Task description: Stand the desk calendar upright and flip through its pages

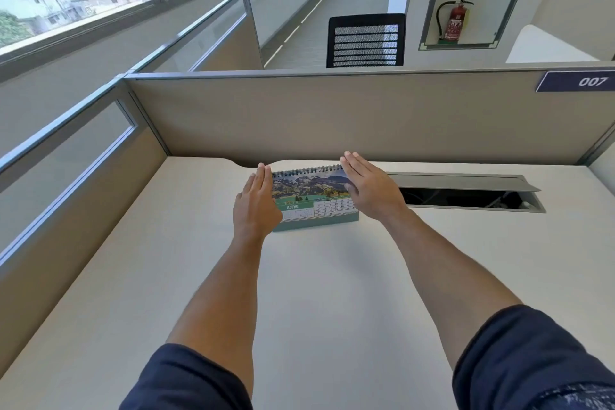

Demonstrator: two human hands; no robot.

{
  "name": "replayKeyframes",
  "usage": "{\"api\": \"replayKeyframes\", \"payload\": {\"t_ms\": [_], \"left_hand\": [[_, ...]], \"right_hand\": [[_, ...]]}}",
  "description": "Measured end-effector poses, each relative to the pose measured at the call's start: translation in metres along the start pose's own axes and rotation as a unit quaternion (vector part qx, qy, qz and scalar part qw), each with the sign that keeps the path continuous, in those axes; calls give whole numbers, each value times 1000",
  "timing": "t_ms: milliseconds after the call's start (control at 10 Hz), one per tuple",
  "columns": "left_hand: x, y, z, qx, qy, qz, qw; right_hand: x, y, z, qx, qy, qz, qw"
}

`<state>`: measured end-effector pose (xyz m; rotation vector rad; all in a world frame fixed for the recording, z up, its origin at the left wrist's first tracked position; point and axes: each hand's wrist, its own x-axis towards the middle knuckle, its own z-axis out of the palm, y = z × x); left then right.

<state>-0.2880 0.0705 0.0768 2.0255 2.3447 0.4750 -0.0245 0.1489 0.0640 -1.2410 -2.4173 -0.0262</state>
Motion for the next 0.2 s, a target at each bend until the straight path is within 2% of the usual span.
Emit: {"api": "replayKeyframes", "payload": {"t_ms": [200], "left_hand": [[-29,-2,3,10,53,35,998]], "right_hand": [[-25,-1,-4,-32,55,27,998]]}}
